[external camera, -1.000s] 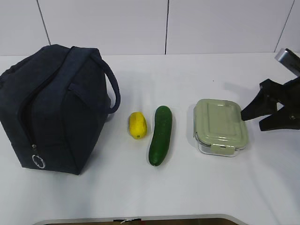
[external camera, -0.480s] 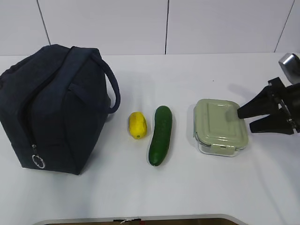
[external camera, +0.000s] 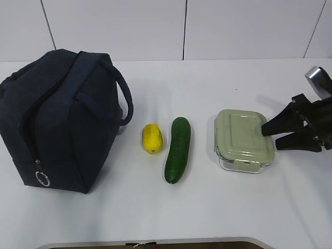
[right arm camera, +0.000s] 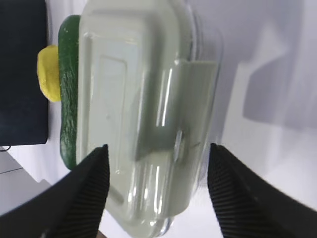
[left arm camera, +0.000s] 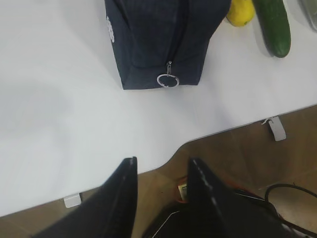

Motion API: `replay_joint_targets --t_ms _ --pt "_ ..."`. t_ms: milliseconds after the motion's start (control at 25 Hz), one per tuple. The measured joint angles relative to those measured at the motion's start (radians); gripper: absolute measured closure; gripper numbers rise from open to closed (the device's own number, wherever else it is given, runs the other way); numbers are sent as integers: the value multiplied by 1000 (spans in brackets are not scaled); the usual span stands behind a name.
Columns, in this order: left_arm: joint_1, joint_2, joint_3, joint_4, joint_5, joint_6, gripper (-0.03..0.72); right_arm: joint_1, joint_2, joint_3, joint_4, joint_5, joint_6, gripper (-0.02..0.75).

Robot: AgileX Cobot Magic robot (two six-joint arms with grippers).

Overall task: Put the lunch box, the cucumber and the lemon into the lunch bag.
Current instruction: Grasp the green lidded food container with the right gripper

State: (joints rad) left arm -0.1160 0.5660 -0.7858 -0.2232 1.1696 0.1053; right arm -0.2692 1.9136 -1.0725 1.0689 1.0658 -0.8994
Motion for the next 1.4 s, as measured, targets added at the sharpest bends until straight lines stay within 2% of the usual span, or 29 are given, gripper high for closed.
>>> replay_joint_targets --t_ms 160,400,520,1400 --pt "0 0 -4 4 3 0 446 0 28 0 15 -12 -23 241" --pt "0 0 -4 4 3 0 446 0 70 0 144 9 -109 241" --pt "0 0 -4 4 3 0 446 0 86 -2 170 13 -124 241" --pt "0 0 -4 4 3 0 446 0 112 -42 165 31 -178 242"
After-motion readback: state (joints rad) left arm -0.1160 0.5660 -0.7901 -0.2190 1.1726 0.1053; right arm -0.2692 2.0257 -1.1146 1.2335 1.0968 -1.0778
